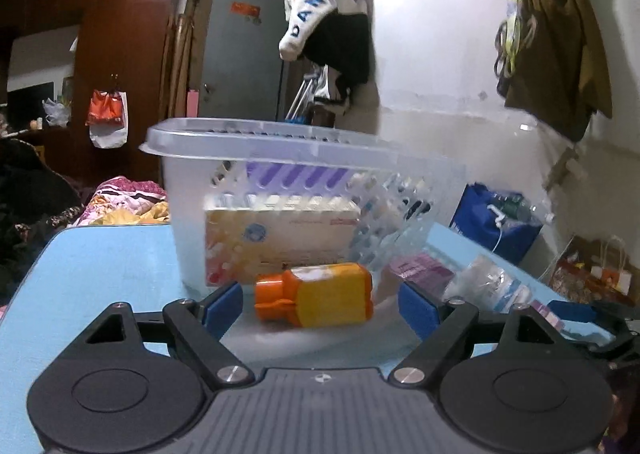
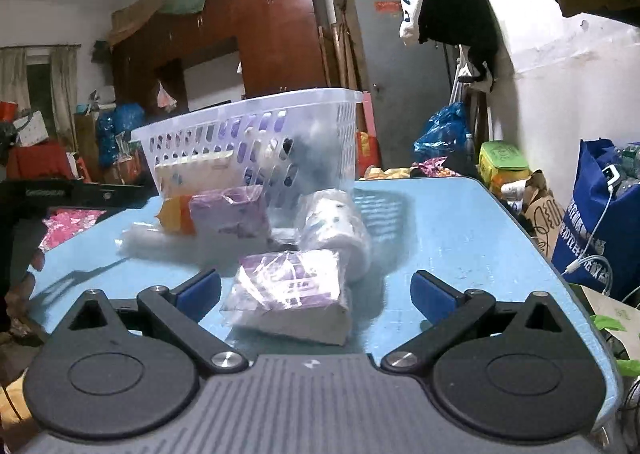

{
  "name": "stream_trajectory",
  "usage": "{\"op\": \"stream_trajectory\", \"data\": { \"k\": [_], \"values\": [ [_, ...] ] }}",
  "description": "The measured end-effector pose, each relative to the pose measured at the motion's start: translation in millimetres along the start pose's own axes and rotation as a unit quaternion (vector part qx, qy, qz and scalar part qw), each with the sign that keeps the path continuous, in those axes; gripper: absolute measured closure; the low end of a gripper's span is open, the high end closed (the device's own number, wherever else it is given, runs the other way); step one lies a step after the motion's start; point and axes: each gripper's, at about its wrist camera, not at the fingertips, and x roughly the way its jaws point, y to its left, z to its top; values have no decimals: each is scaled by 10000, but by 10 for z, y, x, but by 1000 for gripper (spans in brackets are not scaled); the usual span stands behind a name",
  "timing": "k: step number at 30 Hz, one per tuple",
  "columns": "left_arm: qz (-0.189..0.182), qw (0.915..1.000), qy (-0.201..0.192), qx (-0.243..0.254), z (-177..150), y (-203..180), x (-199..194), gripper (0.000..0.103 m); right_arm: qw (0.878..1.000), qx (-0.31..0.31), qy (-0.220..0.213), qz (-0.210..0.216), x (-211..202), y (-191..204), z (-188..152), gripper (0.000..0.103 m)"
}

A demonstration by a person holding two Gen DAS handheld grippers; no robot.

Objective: Organize objects
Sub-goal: 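Grasp the orange bottle with the left tool while the right tool grasps the wrapped purple package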

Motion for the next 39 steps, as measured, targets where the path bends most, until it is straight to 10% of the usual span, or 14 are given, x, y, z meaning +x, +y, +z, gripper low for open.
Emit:
{"op": "stream_trajectory", "data": {
  "k": [11,23,26,39],
  "values": [
    [135,9954,903,-302,59,-24,395,16,9998,-169,74,-83,93,84,-105,0],
    [414,9943,962,-219,146,-76,566,16,9993,-339,58,-177,76,141,-140,6],
    [331,9957,822,-271,152,-59,513,21,9995,-280,23,-143,42,113,-128,31],
    [229,9993,45,-280,126,-50,128,21,9976,-545,-410,-136,-186,132,-61,32]
  ]
}}
